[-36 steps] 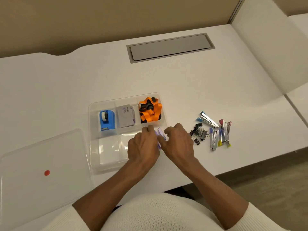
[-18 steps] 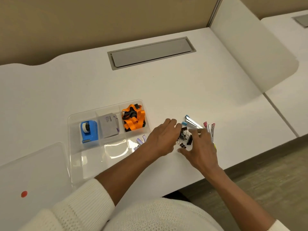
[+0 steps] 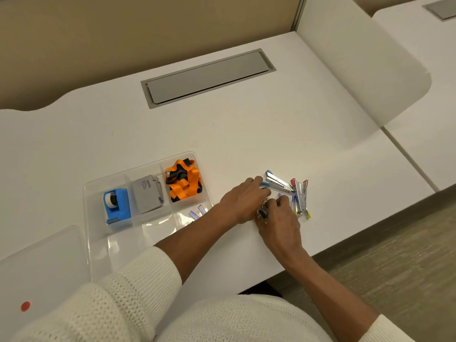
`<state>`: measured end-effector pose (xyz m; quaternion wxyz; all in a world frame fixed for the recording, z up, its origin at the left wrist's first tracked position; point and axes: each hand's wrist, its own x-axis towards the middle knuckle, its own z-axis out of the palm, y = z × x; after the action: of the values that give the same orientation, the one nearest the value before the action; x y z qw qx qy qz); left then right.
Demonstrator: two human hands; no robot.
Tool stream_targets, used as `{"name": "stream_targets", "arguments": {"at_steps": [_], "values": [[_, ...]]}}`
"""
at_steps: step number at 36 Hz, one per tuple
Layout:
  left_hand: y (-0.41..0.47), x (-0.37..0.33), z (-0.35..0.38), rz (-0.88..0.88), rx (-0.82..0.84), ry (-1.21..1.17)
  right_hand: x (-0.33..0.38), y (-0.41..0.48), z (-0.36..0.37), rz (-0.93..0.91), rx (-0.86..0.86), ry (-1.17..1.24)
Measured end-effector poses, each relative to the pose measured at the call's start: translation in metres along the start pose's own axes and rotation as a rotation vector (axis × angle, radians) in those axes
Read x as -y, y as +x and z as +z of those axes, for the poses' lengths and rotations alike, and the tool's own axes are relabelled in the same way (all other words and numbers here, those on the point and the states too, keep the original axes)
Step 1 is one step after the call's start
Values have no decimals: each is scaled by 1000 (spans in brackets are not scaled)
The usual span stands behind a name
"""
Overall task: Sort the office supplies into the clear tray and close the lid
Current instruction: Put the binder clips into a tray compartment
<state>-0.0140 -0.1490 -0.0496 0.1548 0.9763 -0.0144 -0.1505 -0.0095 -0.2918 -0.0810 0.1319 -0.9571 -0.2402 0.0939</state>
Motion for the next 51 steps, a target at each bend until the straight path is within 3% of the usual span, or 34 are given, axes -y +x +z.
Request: {"name": "stream_targets", "arguments": {"at_steps": [19, 32, 44, 51], "values": [[3, -8, 5, 29, -3, 6, -3, -7, -2, 12, -3, 75], [10, 6, 19, -105, 5, -166, -14, -7, -1, 44, -39, 147], [9, 4, 27, -165, -55, -109, -24, -7, -2, 99, -48, 262], [8, 3, 25, -103, -41, -85, -22, -3, -1, 111, -44, 271]]}}
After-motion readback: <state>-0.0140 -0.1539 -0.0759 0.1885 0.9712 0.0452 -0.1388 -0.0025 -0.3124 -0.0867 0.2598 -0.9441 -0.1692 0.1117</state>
